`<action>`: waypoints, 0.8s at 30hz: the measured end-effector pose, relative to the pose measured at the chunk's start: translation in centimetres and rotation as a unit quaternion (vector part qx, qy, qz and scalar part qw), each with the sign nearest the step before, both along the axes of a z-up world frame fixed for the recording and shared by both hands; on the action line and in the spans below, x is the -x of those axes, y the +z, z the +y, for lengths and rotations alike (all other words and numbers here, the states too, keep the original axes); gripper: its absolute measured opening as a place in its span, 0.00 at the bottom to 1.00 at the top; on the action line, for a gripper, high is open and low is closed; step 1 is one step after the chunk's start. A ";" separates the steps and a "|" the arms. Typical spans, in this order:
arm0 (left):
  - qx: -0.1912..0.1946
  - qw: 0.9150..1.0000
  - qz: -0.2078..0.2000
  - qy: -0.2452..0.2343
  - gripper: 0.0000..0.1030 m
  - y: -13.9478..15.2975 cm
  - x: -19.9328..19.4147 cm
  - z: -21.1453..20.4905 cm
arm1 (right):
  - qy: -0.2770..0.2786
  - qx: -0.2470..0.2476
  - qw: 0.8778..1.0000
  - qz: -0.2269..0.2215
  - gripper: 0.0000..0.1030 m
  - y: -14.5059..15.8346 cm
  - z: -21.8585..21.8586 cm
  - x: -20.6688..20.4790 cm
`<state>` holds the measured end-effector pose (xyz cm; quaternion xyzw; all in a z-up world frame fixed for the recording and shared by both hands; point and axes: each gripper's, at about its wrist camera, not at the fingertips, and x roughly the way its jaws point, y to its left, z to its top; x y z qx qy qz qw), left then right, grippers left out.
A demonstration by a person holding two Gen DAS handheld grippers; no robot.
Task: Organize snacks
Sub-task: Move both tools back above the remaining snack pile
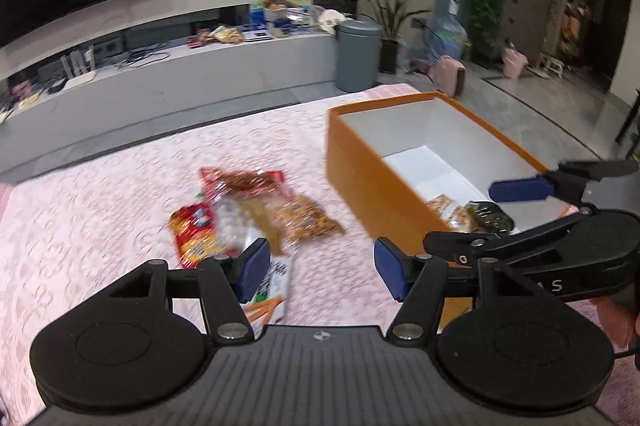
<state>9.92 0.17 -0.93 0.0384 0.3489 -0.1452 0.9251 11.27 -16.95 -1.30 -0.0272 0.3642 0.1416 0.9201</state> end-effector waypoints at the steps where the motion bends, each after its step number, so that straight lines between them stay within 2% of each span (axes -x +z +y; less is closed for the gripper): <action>1: 0.006 1.000 0.003 0.010 0.67 -0.4 0.2 0.7 | -0.003 -0.007 1.000 0.001 0.81 -0.3 0.4 0.3; 3: 0.013 1.000 0.002 0.026 0.62 -1.1 0.7 2.0 | -0.008 -0.006 1.000 -0.001 0.81 -0.9 1.6 0.8; 6: -0.001 0.999 -0.009 0.040 0.61 -2.4 1.2 3.3 | -0.020 0.006 1.000 -0.009 0.81 -1.7 2.9 1.4; 11: 0.009 0.995 -0.046 0.083 0.61 -3.5 2.3 5.3 | -0.018 -0.017 1.000 -0.006 0.81 -2.7 4.3 1.5; 14: 0.006 0.994 -0.056 0.090 0.61 -3.8 2.1 6.3 | -0.021 -0.022 0.999 -0.008 0.81 -3.2 5.0 1.3; 18: 0.041 0.993 -0.049 0.097 0.62 -4.4 1.5 7.5 | -0.031 -0.036 0.999 -0.010 0.81 -4.0 5.8 0.4; 20: 0.027 0.992 -0.053 0.115 0.62 -4.9 1.4 7.6 | -0.032 -0.040 0.999 -0.007 0.81 -4.5 6.4 0.0; 22: 0.008 0.991 -0.041 0.124 0.62 -5.4 0.9 7.5 | -0.029 -0.040 0.999 -0.003 0.81 -5.0 6.9 -0.4; 24: 0.023 0.992 -0.021 0.124 0.57 -5.9 0.3 8.1 | -0.029 -0.041 0.999 0.004 0.82 -5.6 7.2 -0.9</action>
